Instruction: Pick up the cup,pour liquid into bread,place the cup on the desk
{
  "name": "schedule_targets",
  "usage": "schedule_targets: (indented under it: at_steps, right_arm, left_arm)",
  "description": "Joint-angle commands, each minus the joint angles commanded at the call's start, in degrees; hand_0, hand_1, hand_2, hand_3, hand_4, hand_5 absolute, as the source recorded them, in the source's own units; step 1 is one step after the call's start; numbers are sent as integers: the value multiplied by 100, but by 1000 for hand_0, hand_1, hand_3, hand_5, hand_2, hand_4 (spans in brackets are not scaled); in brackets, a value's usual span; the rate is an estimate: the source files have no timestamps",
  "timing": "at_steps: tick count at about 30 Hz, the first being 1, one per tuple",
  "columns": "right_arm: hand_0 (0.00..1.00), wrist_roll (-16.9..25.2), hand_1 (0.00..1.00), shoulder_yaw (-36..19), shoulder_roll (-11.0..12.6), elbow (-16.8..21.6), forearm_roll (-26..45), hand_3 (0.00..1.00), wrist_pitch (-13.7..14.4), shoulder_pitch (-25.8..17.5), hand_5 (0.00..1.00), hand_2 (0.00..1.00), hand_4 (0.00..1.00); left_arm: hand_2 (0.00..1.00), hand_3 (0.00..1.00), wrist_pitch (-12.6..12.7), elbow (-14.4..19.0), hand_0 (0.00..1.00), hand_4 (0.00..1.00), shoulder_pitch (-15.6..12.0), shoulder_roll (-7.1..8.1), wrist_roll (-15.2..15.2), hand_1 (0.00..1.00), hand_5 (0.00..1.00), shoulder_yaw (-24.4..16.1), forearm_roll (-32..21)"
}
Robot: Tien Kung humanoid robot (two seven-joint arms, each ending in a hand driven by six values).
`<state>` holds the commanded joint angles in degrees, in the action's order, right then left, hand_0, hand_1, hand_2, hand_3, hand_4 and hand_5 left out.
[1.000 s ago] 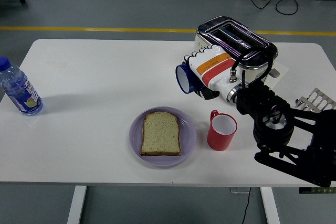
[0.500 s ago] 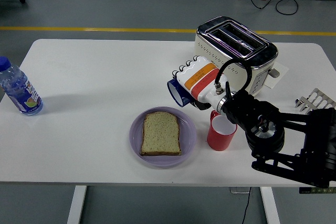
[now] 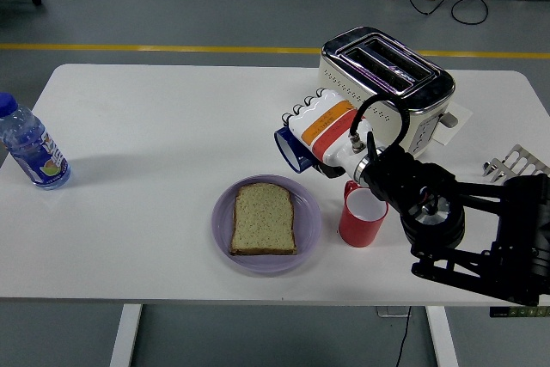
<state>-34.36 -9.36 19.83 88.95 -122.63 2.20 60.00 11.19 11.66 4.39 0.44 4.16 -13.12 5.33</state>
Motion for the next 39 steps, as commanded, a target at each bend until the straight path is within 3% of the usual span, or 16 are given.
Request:
schedule_targets:
  at_steps: [3,11,14,20,26,32,39]
  right_arm:
    - [539,56,458,-198,29,-20,264,583,102,-147,2,572,590]
    - [539,376,459,-1152,132,9,1042,578,731,-752,2,572,581]
    - [539,509,459,-1442,180,95,1722,578,1041,-1069,2,572,581]
    - [538,717,461,-2074,216,350,2734,577,1403,-1680,2,574,577]
    - [505,1010,457,-2983,86,647,3494,575,1782,-2426,2,573,572]
    - [486,1271,458,-3913,-119,794,3653,574,1980,-3001,2,572,562]
    - [481,1760,455,-4870,-406,849,3946,572,2584,-3647,2,572,553]
  left_arm:
    - [651,504,1,3,633,239,-6,-2,-2,641,861,-11,14]
    - [651,504,-2,-4,633,240,-37,1,0,641,863,19,14]
    - [651,504,-1,-4,633,240,-45,0,-1,641,863,28,27]
    - [652,504,-2,-7,633,240,-70,1,0,641,862,43,38]
    - [651,504,-5,-10,633,240,-77,-2,2,641,862,37,48]
    - [651,504,-6,-9,633,240,-42,7,1,641,862,3,74]
    - [651,503,-7,-12,633,240,3,24,0,641,864,-60,117]
